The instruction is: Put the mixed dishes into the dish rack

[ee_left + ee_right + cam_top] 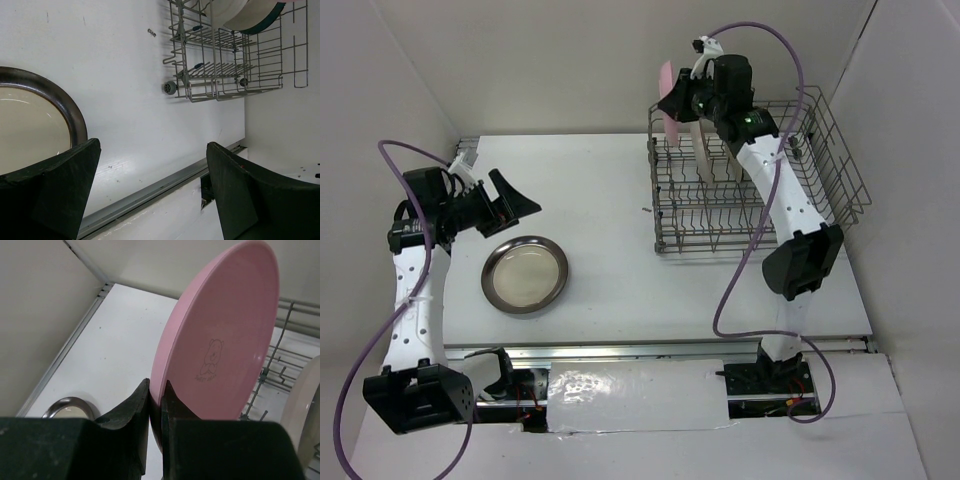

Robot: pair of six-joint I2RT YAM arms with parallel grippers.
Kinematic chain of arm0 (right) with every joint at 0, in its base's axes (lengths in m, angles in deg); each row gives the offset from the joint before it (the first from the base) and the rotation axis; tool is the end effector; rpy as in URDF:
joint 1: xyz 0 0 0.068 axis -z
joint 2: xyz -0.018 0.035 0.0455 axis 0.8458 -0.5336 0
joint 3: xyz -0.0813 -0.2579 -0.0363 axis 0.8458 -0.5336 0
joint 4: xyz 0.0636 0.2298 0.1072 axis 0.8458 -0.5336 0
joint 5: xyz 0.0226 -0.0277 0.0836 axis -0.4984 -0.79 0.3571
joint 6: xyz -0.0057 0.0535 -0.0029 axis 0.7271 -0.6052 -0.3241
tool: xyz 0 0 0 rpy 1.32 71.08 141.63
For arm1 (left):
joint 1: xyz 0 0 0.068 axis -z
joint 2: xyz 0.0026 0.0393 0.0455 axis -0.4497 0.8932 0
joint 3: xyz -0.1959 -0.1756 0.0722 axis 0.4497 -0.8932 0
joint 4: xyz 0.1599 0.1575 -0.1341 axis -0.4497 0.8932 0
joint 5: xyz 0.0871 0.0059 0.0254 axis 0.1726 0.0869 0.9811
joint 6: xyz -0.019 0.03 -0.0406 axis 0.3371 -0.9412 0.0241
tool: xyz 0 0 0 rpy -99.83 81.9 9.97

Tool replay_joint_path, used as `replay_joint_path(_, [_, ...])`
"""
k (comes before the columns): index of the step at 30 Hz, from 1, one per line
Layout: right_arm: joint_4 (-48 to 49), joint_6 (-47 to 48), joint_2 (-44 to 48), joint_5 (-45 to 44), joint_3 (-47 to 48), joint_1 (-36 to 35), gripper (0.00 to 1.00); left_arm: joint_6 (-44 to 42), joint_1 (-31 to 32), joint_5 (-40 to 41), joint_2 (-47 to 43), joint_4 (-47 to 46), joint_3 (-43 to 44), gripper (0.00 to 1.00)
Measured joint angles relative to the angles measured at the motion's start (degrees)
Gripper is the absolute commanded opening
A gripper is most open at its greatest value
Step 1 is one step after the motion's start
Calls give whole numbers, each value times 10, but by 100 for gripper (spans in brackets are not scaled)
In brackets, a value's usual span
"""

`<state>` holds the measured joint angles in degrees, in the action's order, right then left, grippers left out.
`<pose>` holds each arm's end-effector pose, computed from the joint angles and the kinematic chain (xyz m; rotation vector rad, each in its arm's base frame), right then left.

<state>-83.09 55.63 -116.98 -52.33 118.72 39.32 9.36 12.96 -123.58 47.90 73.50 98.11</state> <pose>0.4110 0.1481 0.4541 -0.3138 1.7960 0.6571 0.2254 0.0313 0.3715 -0.3728 2.1110 -0.9159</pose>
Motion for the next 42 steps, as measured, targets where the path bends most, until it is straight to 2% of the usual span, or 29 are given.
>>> replay_joint_path(14, [-9, -41, -118, 45, 44, 47, 0, -12, 0, 6, 14, -6, -10, 99])
replay_joint_path(33, [-7, -60, -142, 43, 46, 50, 0, -12, -1, 28, 35, -15, -19, 99])
replay_joint_path(38, [-7, -60, -144, 40, 46, 50, 9, -12, -4, 30, 35, -15, -19, 99])
replay_joint_path(41, [-7, -60, -145, 38, 46, 50, 21, -12, -4, 30, 36, -15, -19, 99])
replay_joint_path(42, [-7, -61, -145, 38, 45, 50, 21, -12, -4, 30, 36, -15, -19, 99])
